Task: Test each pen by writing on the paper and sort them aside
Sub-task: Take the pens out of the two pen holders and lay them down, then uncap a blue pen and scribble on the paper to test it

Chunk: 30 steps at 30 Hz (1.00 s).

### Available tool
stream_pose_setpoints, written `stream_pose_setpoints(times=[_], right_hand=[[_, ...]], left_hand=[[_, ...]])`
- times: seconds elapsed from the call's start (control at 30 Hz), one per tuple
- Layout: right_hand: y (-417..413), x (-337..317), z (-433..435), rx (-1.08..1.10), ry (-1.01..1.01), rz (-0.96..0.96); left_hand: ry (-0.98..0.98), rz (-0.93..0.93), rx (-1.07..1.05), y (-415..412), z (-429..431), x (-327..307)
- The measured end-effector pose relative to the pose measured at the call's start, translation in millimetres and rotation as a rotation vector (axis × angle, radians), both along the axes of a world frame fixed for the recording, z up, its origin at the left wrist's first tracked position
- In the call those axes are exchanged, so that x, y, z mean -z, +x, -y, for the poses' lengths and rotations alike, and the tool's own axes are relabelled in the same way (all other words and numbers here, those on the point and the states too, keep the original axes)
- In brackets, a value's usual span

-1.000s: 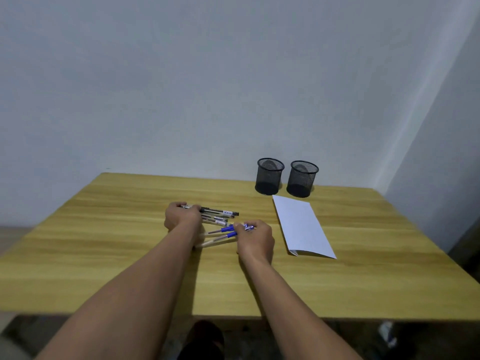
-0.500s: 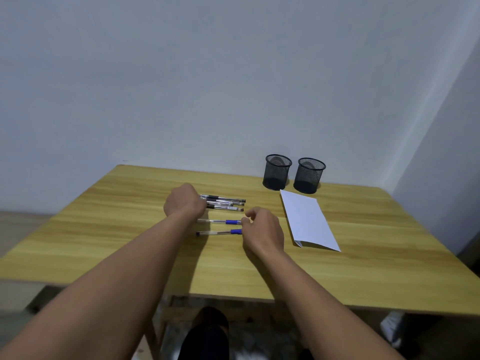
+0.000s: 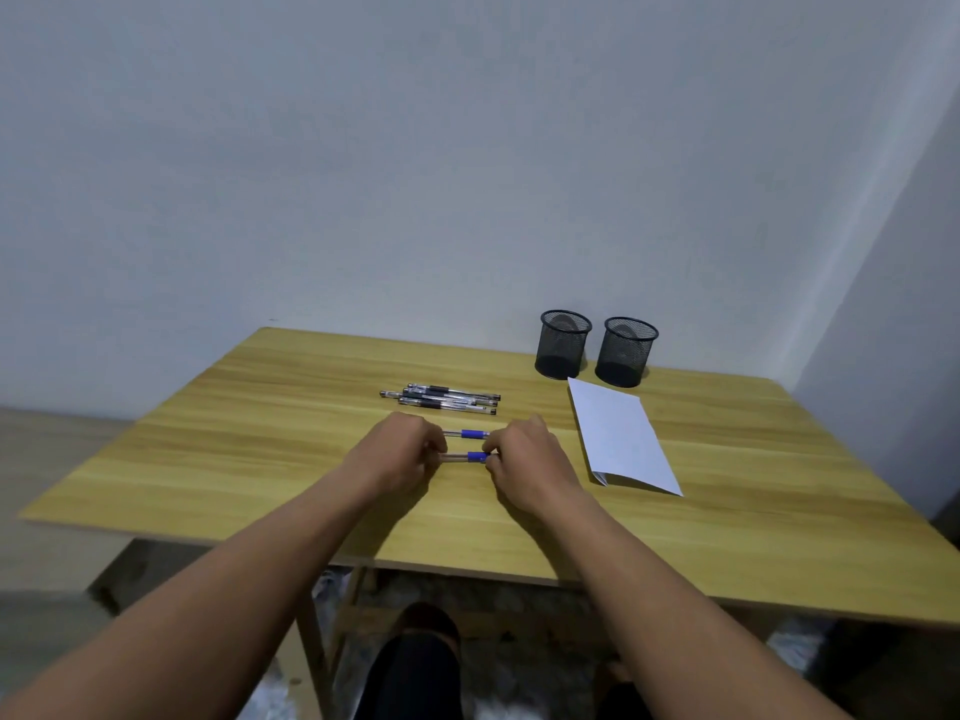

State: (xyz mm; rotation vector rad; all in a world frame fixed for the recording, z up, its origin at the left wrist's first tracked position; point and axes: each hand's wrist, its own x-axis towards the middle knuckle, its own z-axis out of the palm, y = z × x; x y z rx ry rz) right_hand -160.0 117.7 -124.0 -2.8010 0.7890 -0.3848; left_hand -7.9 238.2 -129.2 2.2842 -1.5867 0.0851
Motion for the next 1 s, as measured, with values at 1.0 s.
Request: stream_pose_setpoints(times=[1.0], right_hand=[[-64.4,-94.6,60.1,0.229,1.171,0.986]], left_hand=[[-0.55,-0.62,0.08,-85.6,96.6,-91.4]])
